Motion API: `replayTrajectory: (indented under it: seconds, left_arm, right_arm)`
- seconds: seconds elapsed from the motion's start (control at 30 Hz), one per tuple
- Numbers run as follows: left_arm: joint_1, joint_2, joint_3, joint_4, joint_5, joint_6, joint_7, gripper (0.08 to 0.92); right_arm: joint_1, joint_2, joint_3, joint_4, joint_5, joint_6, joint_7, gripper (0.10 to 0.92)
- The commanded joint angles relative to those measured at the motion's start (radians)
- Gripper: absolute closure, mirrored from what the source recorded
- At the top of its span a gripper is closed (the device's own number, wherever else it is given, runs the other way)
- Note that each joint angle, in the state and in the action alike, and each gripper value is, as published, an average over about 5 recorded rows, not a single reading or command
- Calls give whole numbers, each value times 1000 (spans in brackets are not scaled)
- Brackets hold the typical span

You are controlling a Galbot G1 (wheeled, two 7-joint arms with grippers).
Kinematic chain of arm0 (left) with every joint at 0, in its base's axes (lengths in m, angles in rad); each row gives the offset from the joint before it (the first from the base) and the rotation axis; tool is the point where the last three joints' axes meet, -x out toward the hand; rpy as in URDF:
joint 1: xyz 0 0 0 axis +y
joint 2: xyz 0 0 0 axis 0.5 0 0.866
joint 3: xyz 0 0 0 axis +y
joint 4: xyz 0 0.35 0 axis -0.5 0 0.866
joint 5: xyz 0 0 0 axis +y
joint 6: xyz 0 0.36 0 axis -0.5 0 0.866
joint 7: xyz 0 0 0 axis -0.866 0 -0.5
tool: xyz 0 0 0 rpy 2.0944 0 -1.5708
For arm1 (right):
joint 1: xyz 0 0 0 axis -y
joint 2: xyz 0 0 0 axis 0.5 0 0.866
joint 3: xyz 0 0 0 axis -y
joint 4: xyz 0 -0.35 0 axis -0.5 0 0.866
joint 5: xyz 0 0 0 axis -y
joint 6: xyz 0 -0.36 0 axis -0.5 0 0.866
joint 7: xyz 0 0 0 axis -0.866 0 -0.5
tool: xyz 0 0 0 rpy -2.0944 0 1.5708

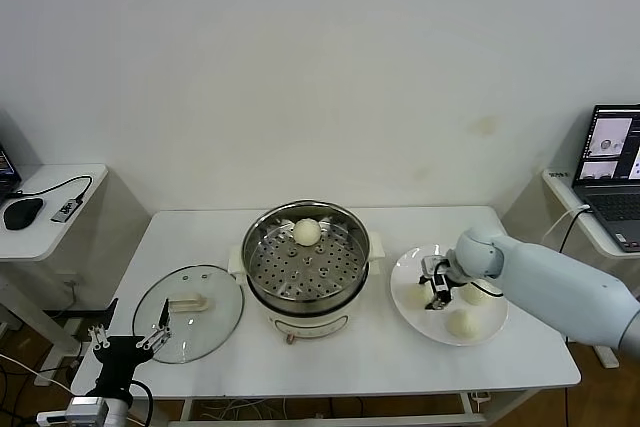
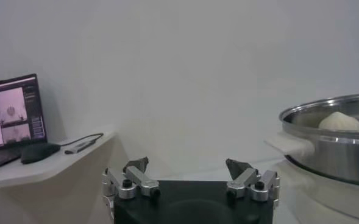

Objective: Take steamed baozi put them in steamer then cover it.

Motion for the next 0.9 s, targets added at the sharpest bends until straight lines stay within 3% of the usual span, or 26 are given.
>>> replayTrajectory:
  seconds: [0.03, 0.47, 0.7, 0.9]
  left_arm:
    - [0, 2, 2, -1, 0, 1, 1, 177]
    - [-12, 22, 21, -6, -6, 9, 6, 177]
    - [-29, 34, 34, 12, -12, 8, 5, 177]
    - [-40, 41, 34, 23, -15, 6, 4, 177]
  right_arm:
    - [125, -51, -32, 45, 67, -8, -69, 448]
    - [655, -149, -326, 185, 307, -76, -138, 440]
    - [854, -4, -400, 248, 498, -166, -90, 432]
    - [837, 195, -409, 219, 616, -257, -3, 430]
